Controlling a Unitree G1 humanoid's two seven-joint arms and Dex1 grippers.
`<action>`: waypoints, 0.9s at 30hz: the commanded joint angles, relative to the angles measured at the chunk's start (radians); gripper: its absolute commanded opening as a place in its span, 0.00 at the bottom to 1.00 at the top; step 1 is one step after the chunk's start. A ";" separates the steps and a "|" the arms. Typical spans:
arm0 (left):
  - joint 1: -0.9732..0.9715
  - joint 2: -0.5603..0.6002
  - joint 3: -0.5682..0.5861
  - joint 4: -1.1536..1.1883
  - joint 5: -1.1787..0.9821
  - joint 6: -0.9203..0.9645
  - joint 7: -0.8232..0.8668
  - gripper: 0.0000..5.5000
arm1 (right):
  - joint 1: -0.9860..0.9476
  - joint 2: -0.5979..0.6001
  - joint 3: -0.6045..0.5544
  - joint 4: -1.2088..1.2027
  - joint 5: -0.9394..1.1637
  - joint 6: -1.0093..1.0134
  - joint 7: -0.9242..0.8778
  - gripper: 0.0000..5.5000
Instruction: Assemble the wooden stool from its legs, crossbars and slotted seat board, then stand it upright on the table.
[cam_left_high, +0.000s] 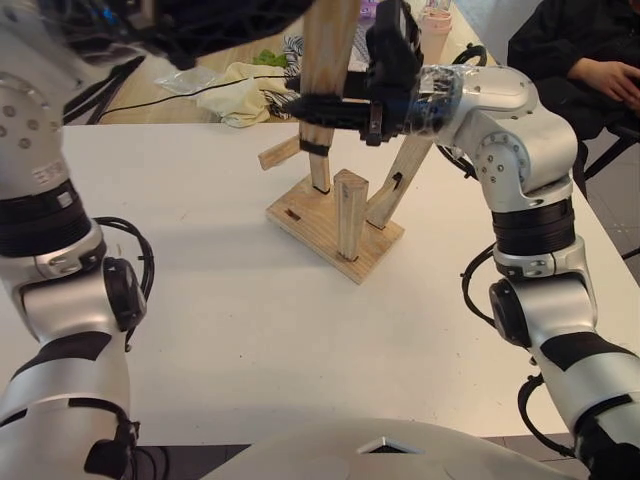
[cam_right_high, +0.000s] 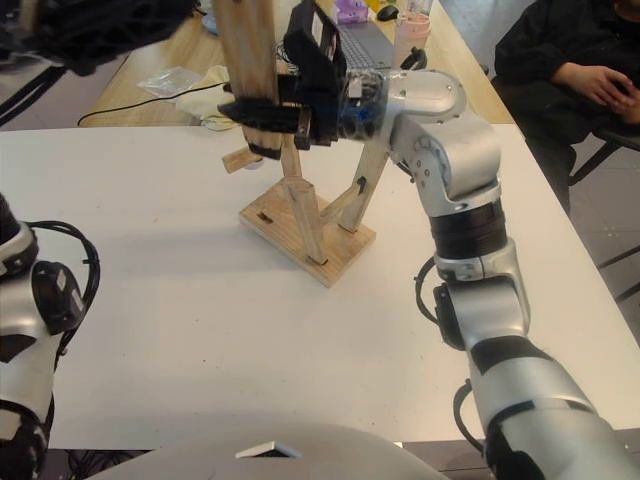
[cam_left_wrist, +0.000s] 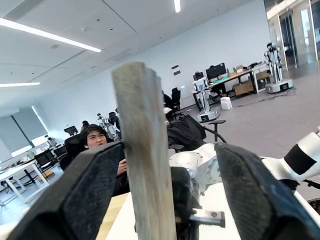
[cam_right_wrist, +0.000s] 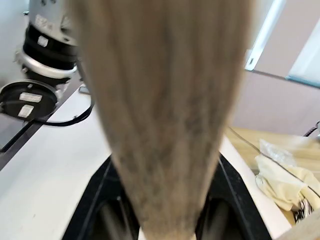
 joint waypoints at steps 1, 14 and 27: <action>-0.026 -0.004 -0.064 0.013 0.120 -0.090 0.053 0.60 | -0.022 0.017 0.039 -0.025 -0.052 0.055 -0.092 0.18; 0.154 -0.336 -0.135 -0.118 0.504 -0.257 0.771 0.60 | -0.038 0.197 -0.020 0.038 -0.387 -0.196 -0.746 0.18; 0.121 -0.270 -0.183 -0.058 0.650 -0.509 0.695 0.60 | 0.011 0.186 0.031 0.054 -0.443 -0.235 -0.696 0.18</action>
